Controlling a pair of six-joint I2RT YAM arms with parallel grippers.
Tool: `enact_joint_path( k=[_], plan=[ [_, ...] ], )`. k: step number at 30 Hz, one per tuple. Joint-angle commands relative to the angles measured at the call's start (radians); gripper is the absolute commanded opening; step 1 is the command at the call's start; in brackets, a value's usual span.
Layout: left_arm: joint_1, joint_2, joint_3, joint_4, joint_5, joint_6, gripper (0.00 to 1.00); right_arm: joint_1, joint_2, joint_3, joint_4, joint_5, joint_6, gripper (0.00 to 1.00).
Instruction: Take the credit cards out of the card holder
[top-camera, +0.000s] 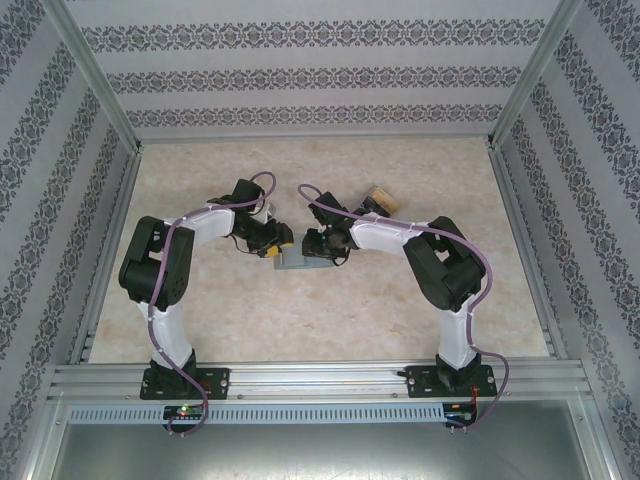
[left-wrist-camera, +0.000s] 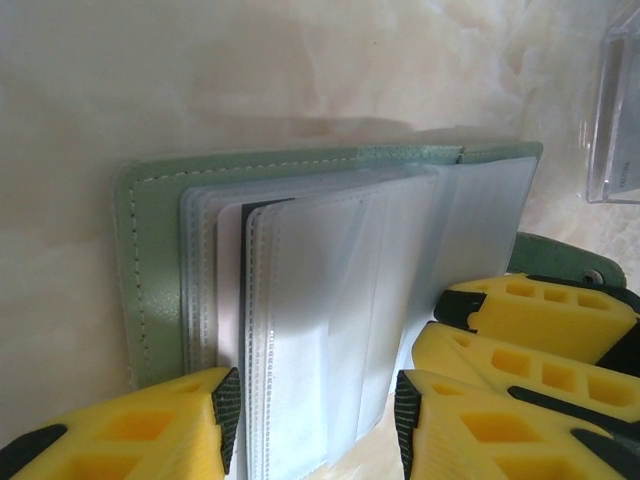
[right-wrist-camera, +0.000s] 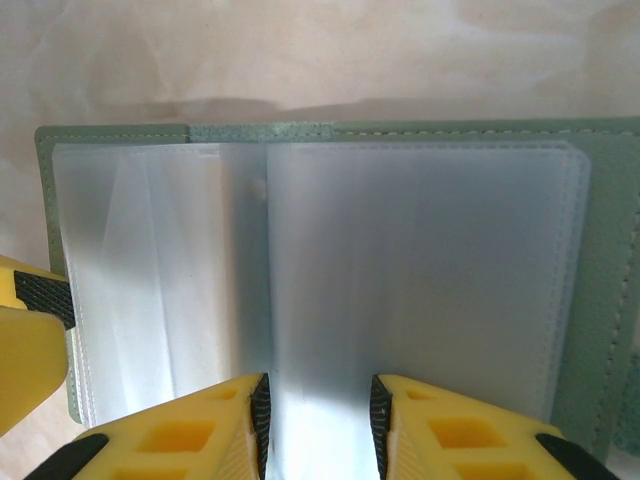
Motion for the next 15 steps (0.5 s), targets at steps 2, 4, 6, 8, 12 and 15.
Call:
enact_joint_path(
  k=[2,4,6,8,12,15],
  plan=[
    [-0.016,0.035,0.022,-0.046,-0.010,0.031,0.48,-0.012,0.039,0.010,-0.027,-0.003,0.010,0.35],
    [-0.022,0.037,0.025,-0.040,-0.004,0.029,0.47,-0.011,0.041,0.010,-0.026,-0.007,0.012,0.35],
    [-0.028,0.038,0.029,-0.036,0.002,0.039,0.43,-0.011,0.042,0.010,-0.026,-0.007,0.012,0.35],
    [-0.034,0.033,0.035,-0.037,0.001,0.050,0.41,-0.012,0.042,0.010,-0.027,-0.007,0.012,0.35],
    [-0.036,0.018,0.039,-0.034,0.003,0.061,0.34,-0.011,0.041,0.009,-0.027,-0.005,0.013,0.35],
    [-0.036,0.002,0.037,-0.035,-0.010,0.064,0.29,-0.012,0.036,0.009,-0.029,-0.004,0.012,0.35]
  ],
)
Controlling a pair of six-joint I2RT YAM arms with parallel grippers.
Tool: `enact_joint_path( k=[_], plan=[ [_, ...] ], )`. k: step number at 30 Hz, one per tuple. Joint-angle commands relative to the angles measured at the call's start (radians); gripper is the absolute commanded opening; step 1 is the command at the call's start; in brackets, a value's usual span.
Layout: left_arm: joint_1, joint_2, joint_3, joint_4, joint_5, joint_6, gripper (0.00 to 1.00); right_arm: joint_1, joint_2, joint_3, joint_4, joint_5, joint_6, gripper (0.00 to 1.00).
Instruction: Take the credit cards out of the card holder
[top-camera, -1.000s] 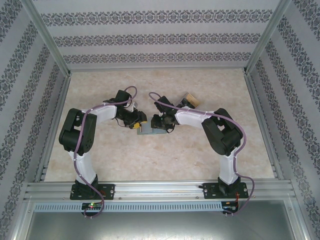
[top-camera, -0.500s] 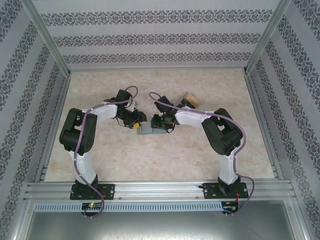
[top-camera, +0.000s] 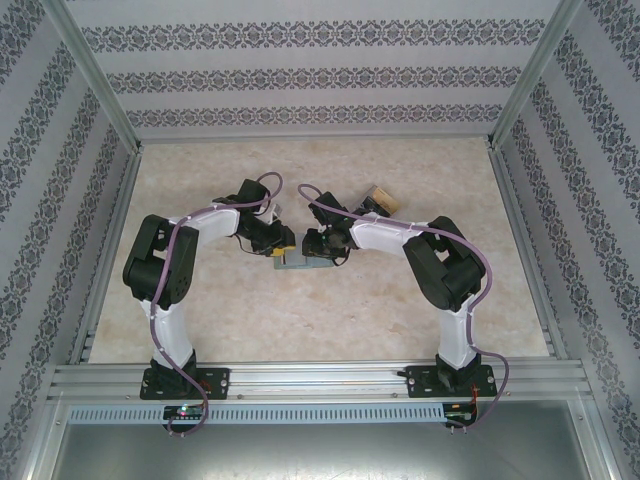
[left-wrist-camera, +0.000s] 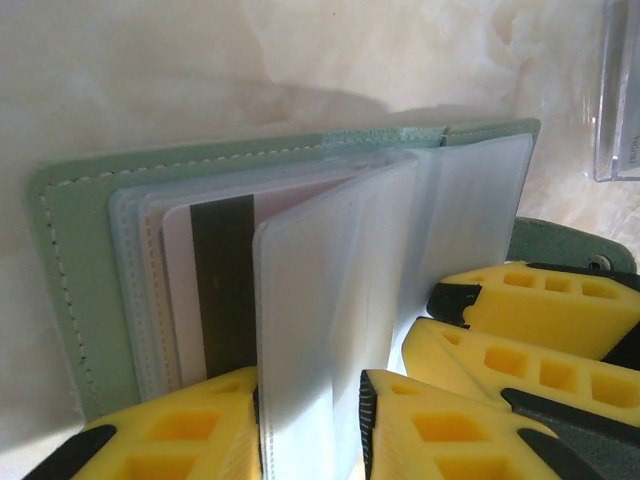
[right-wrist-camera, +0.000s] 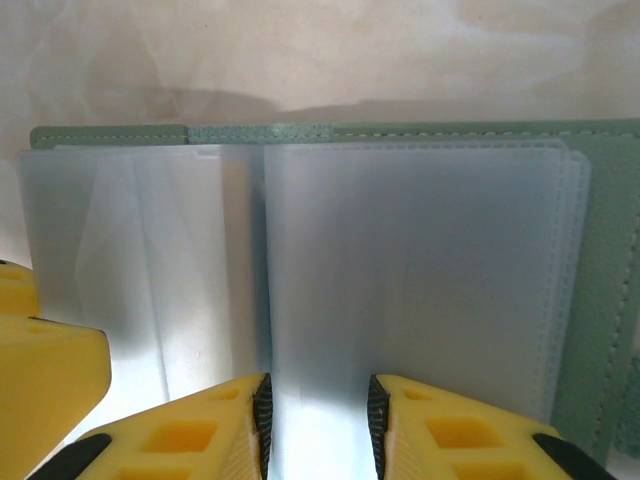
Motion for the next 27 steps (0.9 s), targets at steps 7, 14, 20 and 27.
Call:
enact_joint_path(
  k=[7,14,20,27],
  plan=[
    [-0.010,-0.046,0.007,-0.020,-0.023,0.032,0.16,-0.020,-0.023,-0.005,-0.012,-0.010,0.009,0.34],
    [-0.020,-0.055,-0.010,0.079,0.100,-0.019,0.33,-0.029,-0.174,-0.081,0.054,0.009,0.022,0.38],
    [-0.069,-0.062,0.006,0.137,0.130,-0.061,0.46,-0.044,-0.323,-0.179,0.054,0.080,0.021,0.45],
    [-0.094,-0.014,0.057,0.165,0.092,-0.118,0.53,-0.068,-0.450,-0.261,0.032,0.126,0.020,0.54]
  ],
)
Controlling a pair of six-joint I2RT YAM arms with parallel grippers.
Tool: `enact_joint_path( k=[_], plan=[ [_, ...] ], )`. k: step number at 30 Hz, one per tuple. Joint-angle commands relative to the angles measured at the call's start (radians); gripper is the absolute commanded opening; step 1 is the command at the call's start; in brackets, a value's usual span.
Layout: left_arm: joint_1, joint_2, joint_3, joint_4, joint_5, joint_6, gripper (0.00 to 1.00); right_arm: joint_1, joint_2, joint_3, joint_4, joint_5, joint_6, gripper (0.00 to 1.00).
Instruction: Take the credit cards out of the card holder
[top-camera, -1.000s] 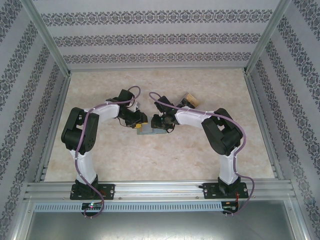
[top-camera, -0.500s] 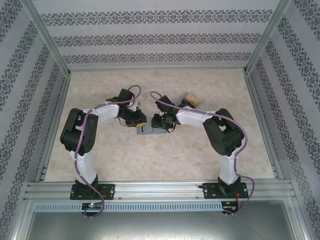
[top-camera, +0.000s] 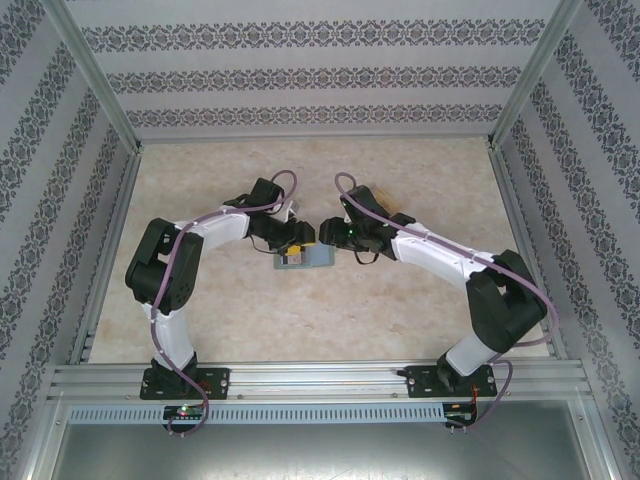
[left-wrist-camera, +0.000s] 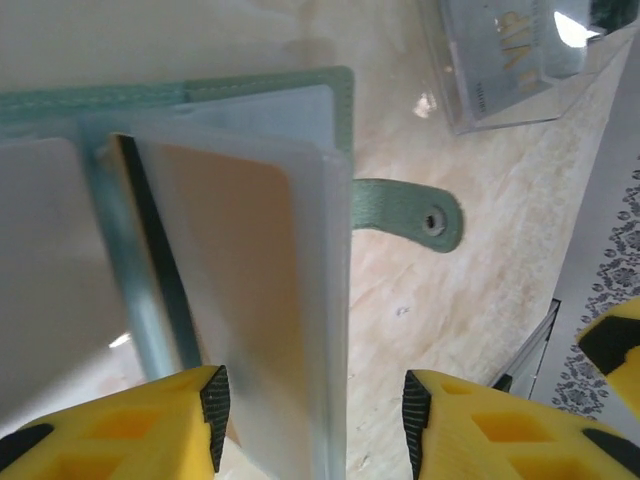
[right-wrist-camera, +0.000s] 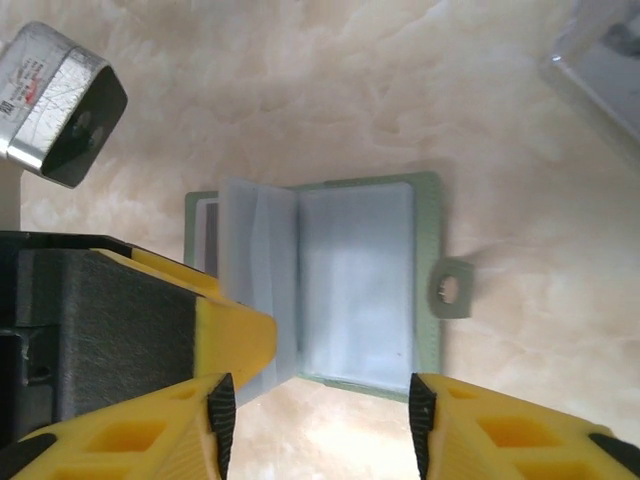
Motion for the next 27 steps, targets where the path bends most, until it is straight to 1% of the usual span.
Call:
enact_joint_path(
  k=[1,3,6,9,13,17,20,23,27],
  plan=[
    [-0.004,0.015,0.055,0.048,-0.007,-0.042,0.54,-0.010,-0.050,-0.040,-0.018,0.049,-0.002,0.55],
    [-0.004,0.028,0.080,0.038,-0.015,-0.046,0.54,-0.013,-0.059,-0.040,-0.021,0.043,-0.005,0.57],
    [-0.004,0.042,0.106,0.035,-0.035,-0.061,0.55,-0.018,-0.043,-0.012,-0.046,0.023,-0.020,0.57],
    [-0.001,0.039,0.112,0.026,-0.077,-0.077,0.55,-0.020,-0.008,0.018,-0.052,-0.010,-0.036,0.56],
    [0.008,0.010,0.102,-0.015,-0.155,-0.071,0.55,-0.017,0.047,0.042,-0.046,-0.055,-0.047,0.49],
    [0.013,-0.040,0.050,-0.028,-0.233,-0.076,0.55,0.000,0.099,0.059,-0.038,-0.080,-0.059,0.42],
    [0.013,-0.085,0.006,-0.054,-0.299,-0.116,0.54,0.005,0.158,0.105,-0.073,-0.104,-0.052,0.35],
    [0.013,-0.141,-0.054,-0.047,-0.320,-0.155,0.54,0.016,0.206,0.145,-0.084,-0.096,-0.050,0.33],
    [0.010,-0.165,-0.085,-0.035,-0.285,-0.165,0.53,0.013,0.279,0.214,-0.112,-0.061,-0.067,0.29]
  ],
)
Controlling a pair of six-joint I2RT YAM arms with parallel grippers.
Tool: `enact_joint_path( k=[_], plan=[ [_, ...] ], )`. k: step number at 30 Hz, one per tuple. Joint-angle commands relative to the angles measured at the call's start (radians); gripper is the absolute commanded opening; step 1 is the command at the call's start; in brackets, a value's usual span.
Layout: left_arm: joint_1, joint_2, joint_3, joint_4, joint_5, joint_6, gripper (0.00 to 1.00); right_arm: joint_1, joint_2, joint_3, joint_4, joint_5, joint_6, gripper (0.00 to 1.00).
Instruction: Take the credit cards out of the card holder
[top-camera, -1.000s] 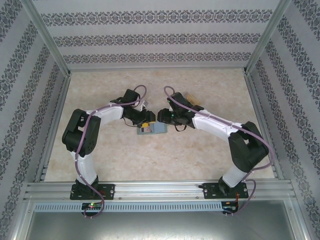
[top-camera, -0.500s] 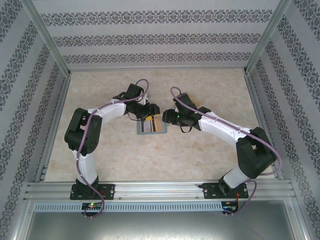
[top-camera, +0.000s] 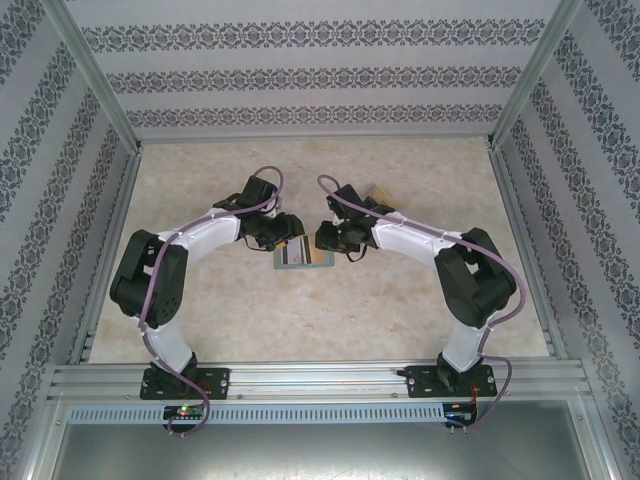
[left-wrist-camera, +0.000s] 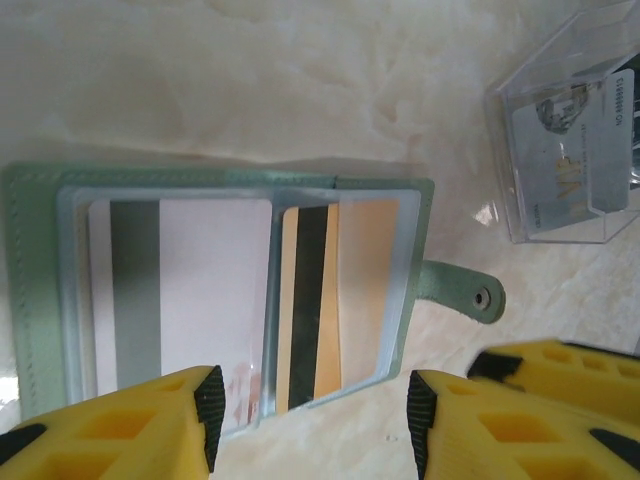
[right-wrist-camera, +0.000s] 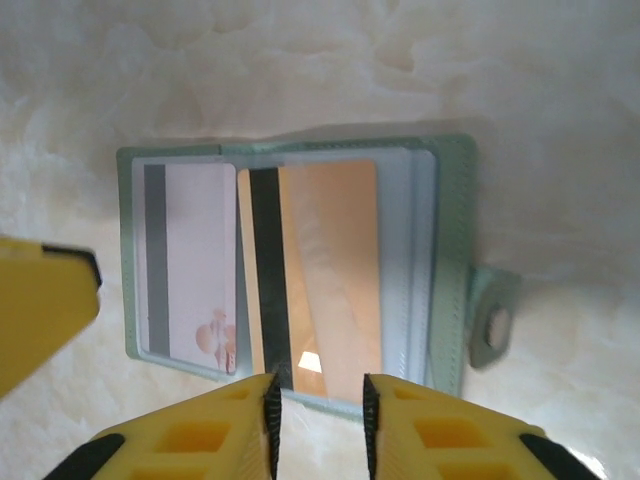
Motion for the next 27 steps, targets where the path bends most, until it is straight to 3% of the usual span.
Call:
enact_joint_path(
  k=[1,10,27],
  plan=[
    [0.003,-0.034,-0.030,0.008,0.000,-0.039,0.52,0.003,0.055,0.065,-0.038,0.027,-0.023,0.28],
    [-0.003,0.002,-0.032,0.056,0.066,-0.025,0.34,-0.021,0.174,0.178,-0.112,0.012,-0.061,0.30],
    [-0.003,0.141,0.055,0.027,0.088,0.041,0.36,-0.035,0.235,0.171,-0.142,-0.031,-0.074,0.35]
  ],
)
